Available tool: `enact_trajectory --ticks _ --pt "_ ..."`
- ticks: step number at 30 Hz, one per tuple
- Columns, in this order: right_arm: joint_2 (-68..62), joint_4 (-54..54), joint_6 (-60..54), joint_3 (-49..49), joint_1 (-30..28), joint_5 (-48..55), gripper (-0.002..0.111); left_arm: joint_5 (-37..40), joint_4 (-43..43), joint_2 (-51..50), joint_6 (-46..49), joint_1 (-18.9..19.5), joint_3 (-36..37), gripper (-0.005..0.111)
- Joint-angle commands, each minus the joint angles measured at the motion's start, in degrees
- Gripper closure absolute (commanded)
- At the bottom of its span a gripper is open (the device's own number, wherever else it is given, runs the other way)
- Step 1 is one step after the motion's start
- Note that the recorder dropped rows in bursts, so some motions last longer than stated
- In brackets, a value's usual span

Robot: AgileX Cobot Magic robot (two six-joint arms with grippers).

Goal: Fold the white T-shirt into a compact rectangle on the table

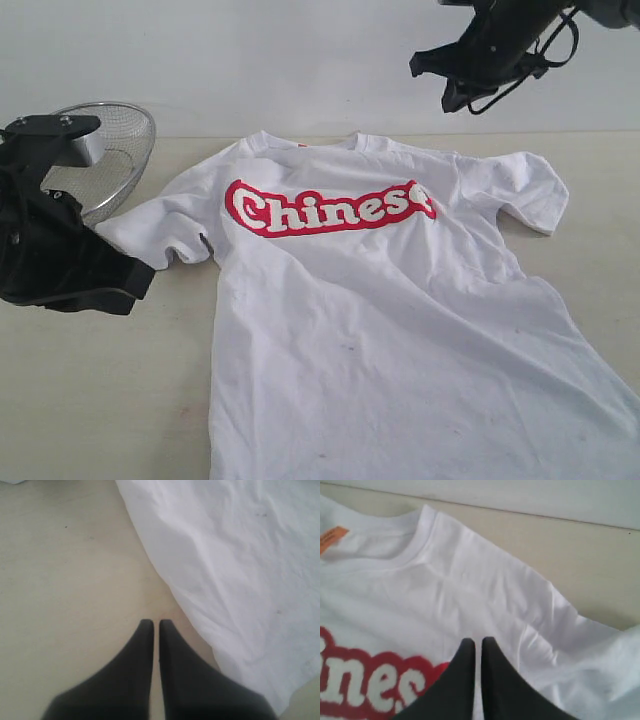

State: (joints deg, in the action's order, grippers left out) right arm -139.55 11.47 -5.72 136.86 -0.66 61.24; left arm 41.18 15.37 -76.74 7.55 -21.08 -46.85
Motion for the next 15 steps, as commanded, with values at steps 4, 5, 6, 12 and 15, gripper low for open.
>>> enact_trajectory --ticks 4,5,6,12,15 --pt "-8.0 -5.5 4.3 1.0 -1.6 -4.0 0.108 0.0 -0.2 0.4 0.2 -0.2 0.2 0.102" --pt "-8.6 -5.5 4.3 1.0 -1.6 -4.6 0.108 -0.1 -0.2 0.4 0.2 -0.2 0.2 0.102" --pt "-9.1 -5.5 4.3 1.0 -1.6 -4.8 0.108 -0.1 -0.2 0.4 0.2 -0.2 0.2 0.102" --pt "-10.8 -5.7 3.4 1.0 -1.5 -1.4 0.108 -0.5 -0.2 0.4 0.2 -0.2 0.2 0.102" --pt "-11.7 -6.0 2.2 0.9 -1.5 2.1 0.108 -0.5 -0.2 0.4 0.2 -0.2 0.2 0.102"
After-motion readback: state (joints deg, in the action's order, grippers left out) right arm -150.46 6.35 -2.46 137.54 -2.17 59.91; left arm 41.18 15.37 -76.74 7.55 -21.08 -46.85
